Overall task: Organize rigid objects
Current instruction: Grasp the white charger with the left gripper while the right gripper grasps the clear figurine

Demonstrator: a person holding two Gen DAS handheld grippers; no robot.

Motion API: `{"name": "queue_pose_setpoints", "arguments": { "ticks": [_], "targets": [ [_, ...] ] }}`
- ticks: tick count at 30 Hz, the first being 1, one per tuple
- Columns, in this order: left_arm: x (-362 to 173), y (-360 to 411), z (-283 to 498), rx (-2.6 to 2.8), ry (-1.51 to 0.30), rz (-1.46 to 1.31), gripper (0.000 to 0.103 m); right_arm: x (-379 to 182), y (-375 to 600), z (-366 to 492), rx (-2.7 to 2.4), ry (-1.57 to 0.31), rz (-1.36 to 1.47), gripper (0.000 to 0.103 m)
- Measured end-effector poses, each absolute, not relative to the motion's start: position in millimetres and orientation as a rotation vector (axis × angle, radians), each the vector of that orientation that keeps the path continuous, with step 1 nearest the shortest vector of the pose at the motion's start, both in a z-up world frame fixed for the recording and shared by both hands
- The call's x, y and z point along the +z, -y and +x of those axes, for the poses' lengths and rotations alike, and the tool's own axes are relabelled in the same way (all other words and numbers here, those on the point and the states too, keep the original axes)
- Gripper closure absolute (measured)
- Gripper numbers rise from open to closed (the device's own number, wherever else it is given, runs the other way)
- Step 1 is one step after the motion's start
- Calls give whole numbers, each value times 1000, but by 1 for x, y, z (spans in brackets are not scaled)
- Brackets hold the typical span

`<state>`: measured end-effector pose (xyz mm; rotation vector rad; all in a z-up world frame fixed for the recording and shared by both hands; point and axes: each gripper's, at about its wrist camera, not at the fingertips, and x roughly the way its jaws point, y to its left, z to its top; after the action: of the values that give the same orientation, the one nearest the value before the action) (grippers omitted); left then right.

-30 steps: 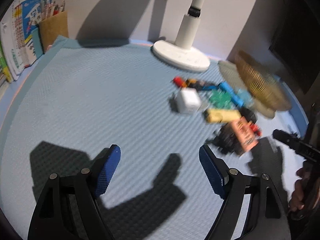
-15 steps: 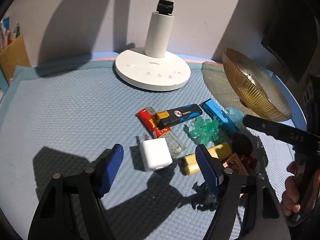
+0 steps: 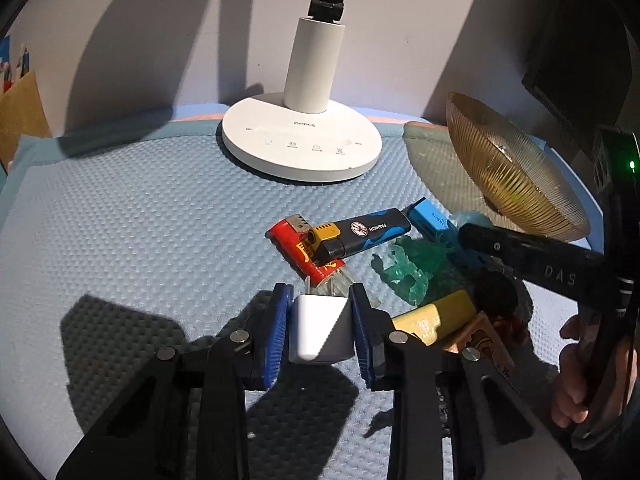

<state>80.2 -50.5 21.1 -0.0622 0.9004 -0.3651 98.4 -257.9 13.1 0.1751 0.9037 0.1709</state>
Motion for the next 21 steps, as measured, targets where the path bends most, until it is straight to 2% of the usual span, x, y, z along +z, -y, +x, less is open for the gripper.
{"name": "queue_pose_setpoints", "arguments": {
  "ticks": [5,10,15,21],
  "targets": [
    [29,41,67,-353,-883,-79,76,24,266,80,188,-881,210,73],
    [41,26,30,-360,-843,-101,76,32,283,24,210,-844,236,73],
    [32,15,-5,-339,-866,-120,76,18,307,-34,157,-872,127,73],
    [18,12,-16,-339,-914,-192,76,3,326,-68,191,-893,135,72]
  ]
}}
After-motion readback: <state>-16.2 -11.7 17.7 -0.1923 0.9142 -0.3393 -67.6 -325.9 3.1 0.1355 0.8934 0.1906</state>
